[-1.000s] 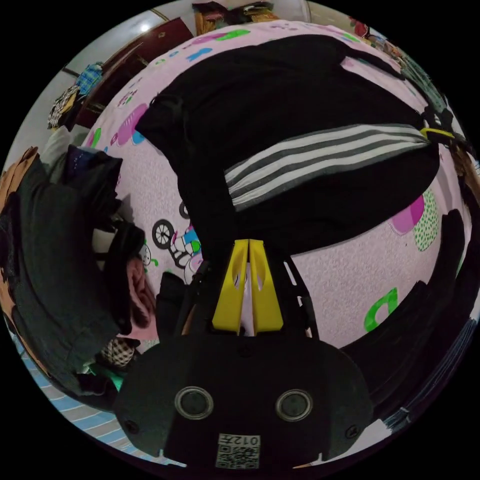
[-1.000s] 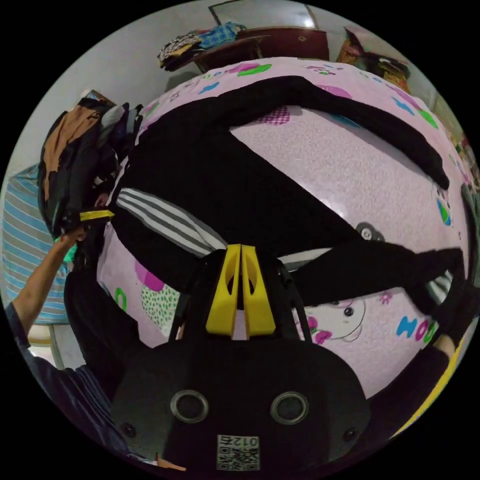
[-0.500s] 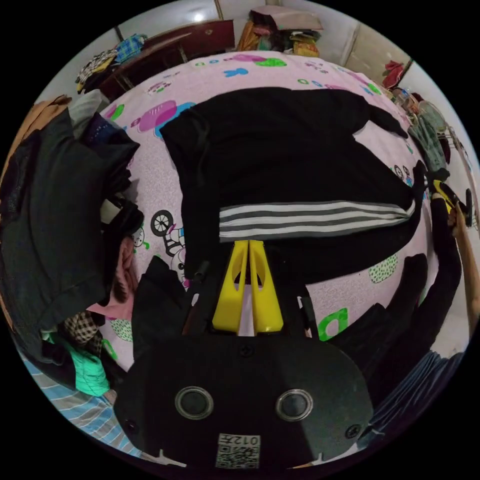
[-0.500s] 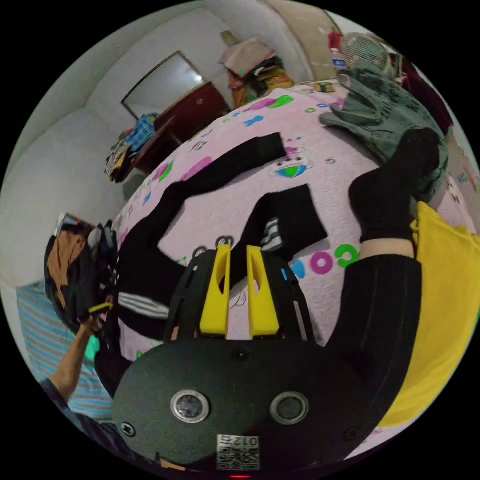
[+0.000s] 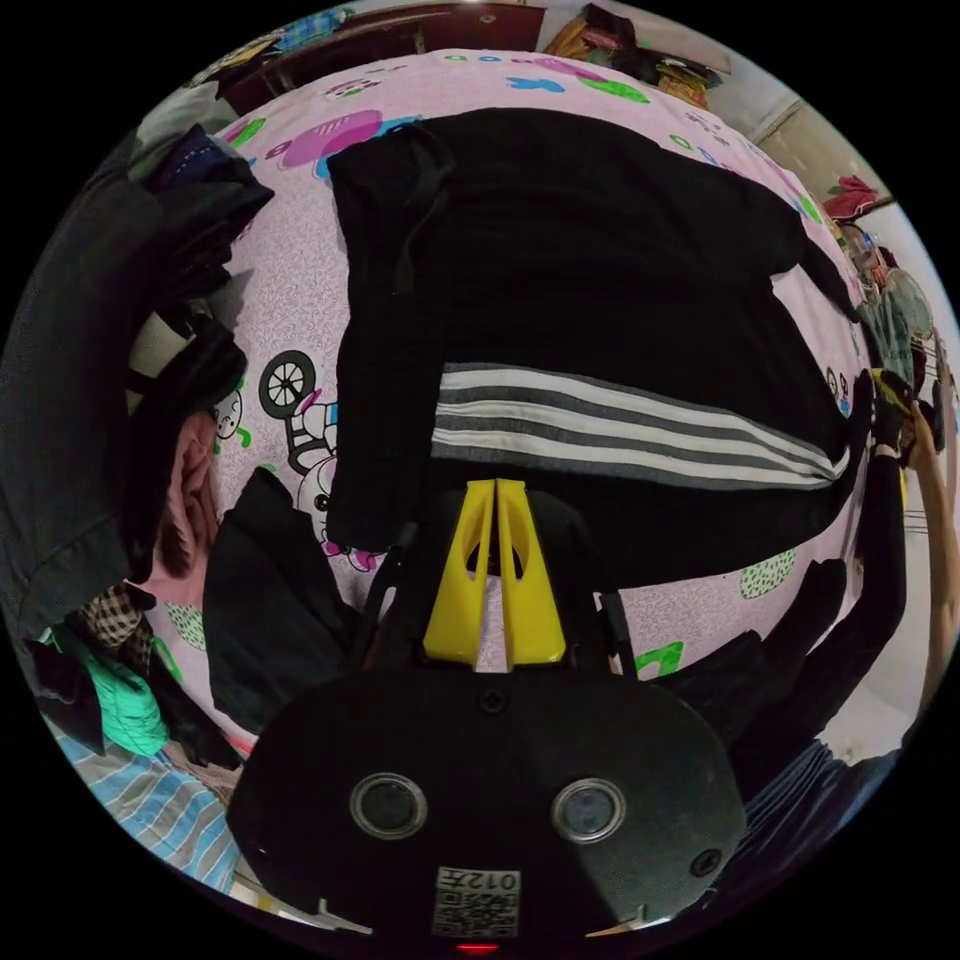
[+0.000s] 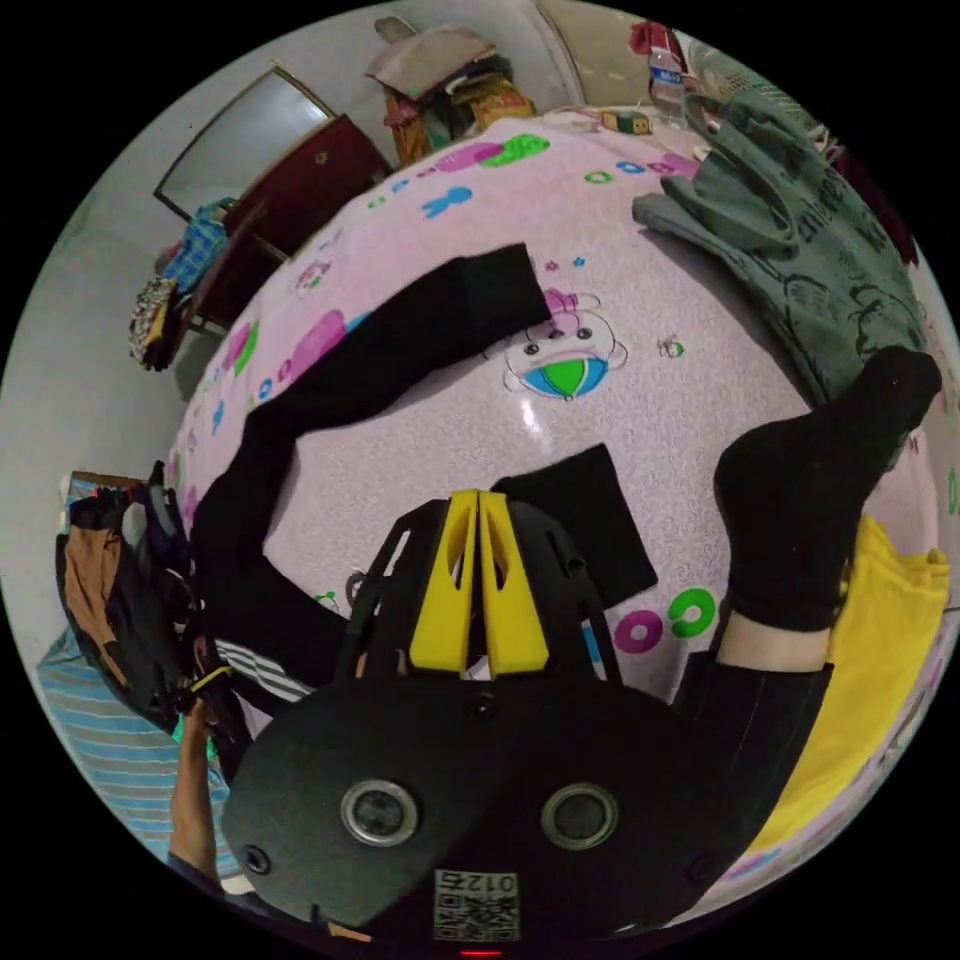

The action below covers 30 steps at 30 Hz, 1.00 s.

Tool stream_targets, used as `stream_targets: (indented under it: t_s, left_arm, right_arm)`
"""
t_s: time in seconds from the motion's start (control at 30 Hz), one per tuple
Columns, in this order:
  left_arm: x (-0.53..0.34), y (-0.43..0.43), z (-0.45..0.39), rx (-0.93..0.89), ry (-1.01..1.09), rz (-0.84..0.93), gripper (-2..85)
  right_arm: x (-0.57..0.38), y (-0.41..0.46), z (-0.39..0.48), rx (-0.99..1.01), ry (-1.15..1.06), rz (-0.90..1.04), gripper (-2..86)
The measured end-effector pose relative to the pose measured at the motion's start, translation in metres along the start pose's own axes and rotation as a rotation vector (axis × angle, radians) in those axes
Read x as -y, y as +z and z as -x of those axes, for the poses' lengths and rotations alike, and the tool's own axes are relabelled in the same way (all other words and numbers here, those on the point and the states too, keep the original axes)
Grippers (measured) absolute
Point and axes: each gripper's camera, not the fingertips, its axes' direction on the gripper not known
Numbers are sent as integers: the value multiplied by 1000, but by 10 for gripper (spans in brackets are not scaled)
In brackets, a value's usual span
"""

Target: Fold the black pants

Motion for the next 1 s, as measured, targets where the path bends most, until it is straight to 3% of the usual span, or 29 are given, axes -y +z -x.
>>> stream_targets:
  t_s: [0.17, 0.3, 0.57, 0.77, 0.9, 1.0]
  left_arm:
    - [3, -2, 3, 25, 33, 7, 2]
    - [9, -4, 2, 62, 81, 31, 4]
    - [25, -7, 8, 91, 158, 103, 6]
    - [16, -11, 35, -23, 32, 31, 5]
    - [9, -12, 47, -65, 4, -14, 3]
    - [10, -13, 56, -92, 2, -17, 1]
  right_arm:
    - [-14, -84, -27, -131, -55, -70, -8]
    - [-17, -110, -53, -83, 5, -11, 7]
    - [-20, -50, -42, 81, 54, 115, 82]
    - [-8, -39, -30, 37, -39, 168, -3]
    - [-15, -107, -40, 228, -126, 18, -9]
    - [-38, -141, -77, 165, -161, 36, -9]
